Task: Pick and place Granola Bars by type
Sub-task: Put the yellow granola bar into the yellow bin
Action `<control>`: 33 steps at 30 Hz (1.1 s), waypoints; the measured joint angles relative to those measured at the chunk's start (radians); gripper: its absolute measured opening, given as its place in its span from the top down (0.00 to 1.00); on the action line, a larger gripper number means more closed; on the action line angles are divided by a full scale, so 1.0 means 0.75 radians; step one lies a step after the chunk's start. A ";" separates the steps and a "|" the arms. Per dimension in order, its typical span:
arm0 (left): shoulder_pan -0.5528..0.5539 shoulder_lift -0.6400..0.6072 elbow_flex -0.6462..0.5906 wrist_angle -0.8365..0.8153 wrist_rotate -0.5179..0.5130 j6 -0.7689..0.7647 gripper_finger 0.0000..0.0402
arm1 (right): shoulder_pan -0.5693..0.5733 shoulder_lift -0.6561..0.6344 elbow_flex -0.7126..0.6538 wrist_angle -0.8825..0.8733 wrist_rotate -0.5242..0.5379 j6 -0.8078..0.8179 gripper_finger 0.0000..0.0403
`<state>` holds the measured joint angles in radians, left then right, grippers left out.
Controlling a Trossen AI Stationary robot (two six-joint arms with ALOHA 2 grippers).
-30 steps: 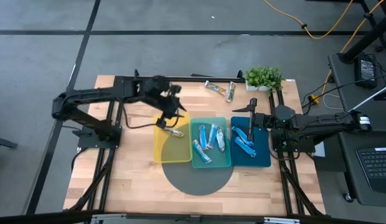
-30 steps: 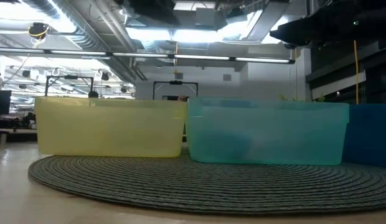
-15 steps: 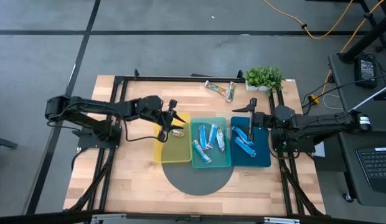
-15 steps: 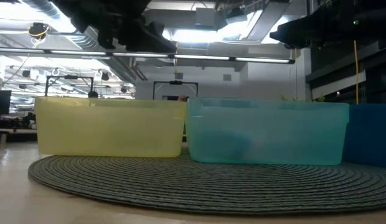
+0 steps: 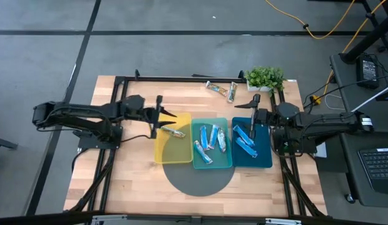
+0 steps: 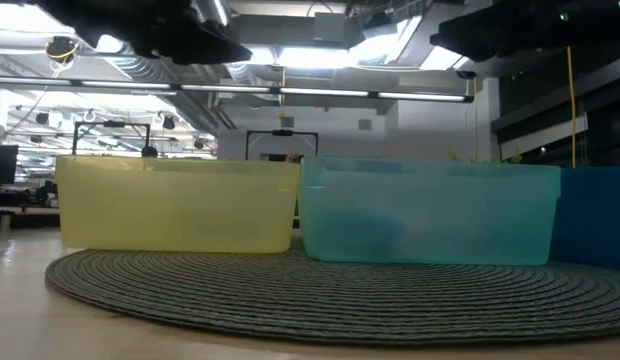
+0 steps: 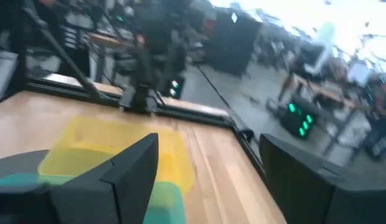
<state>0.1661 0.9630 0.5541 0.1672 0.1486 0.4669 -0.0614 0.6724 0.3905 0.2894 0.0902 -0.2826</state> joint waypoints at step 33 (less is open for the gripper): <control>-0.109 -0.199 -0.147 0.162 0.080 0.115 0.74 | -0.667 1.168 1.116 -1.100 -0.116 -0.155 0.30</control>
<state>0.0844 0.8135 0.4438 0.2886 0.2085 0.5533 -0.5618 1.5486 1.2279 -0.5358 0.0032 -0.3989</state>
